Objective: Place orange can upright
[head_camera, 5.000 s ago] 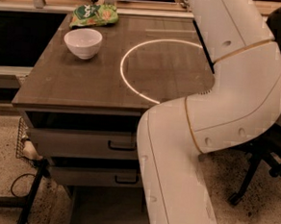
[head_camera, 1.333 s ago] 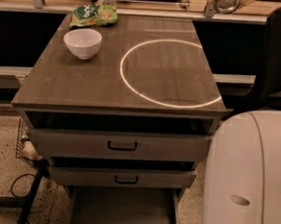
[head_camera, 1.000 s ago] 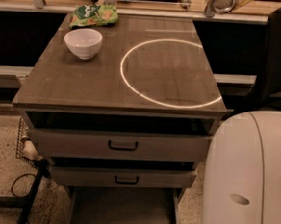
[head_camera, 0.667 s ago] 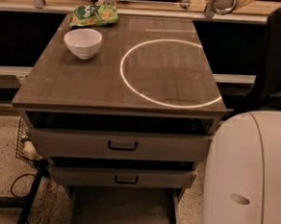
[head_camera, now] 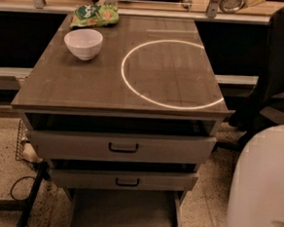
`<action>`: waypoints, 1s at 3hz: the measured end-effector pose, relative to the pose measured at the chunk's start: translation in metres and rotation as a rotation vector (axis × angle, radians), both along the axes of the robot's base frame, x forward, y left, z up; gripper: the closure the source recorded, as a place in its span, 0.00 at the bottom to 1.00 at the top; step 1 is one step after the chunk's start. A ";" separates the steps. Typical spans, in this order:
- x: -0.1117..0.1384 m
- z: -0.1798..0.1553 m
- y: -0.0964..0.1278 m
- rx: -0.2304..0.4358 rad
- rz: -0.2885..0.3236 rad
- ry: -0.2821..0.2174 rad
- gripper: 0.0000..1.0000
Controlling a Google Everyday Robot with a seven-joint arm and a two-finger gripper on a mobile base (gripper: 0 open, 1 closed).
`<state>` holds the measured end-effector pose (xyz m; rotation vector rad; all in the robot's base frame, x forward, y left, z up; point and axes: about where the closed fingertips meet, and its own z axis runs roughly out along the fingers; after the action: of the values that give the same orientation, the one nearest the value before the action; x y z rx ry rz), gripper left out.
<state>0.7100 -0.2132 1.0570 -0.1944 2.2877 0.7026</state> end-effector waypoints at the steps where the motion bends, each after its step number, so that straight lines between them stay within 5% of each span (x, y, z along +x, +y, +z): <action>1: -0.012 -0.006 -0.003 0.027 0.112 -0.076 1.00; 3: -0.062 -0.050 -0.008 0.156 0.384 -0.231 1.00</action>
Offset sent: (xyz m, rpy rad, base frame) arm -0.1003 -0.0060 -0.0718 -0.0057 -0.4645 0.5731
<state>0.6476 -0.2208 1.0067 -0.6191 1.9831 0.9938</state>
